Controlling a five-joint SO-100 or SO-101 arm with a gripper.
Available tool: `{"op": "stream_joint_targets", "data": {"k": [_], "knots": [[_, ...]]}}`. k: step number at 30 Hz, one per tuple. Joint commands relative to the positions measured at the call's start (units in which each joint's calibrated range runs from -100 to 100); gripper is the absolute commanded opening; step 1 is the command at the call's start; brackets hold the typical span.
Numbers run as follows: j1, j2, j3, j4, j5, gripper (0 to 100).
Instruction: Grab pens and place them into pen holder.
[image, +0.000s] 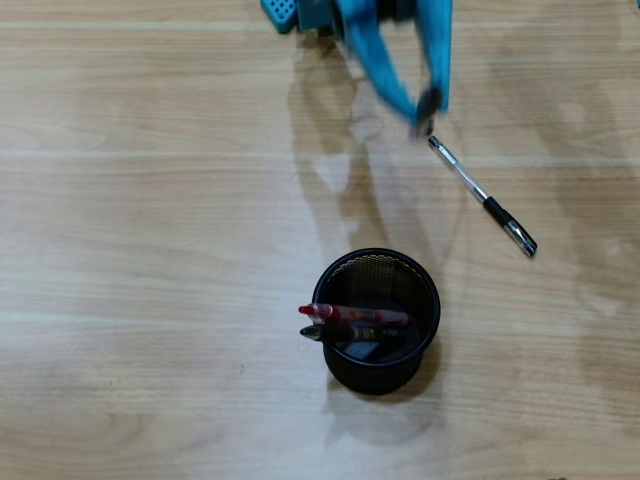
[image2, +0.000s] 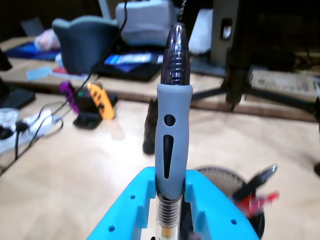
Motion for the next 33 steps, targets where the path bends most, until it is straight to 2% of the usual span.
{"op": "stream_joint_targets", "data": {"k": [1,5,7,16,22,28,33], "knots": [[2.7,4.6,1.59,-22.39,0.29,2],[5.15,14.51,-2.1,-36.85,0.29,2],[5.97,18.12,-4.54,-39.17,0.29,2],[7.33,29.88,-9.77,-39.78,0.29,2],[7.42,31.14,-9.77,-39.78,0.29,3],[7.15,30.98,-9.77,-40.64,0.29,14],[6.97,30.89,-9.77,-43.65,0.49,14]]}}
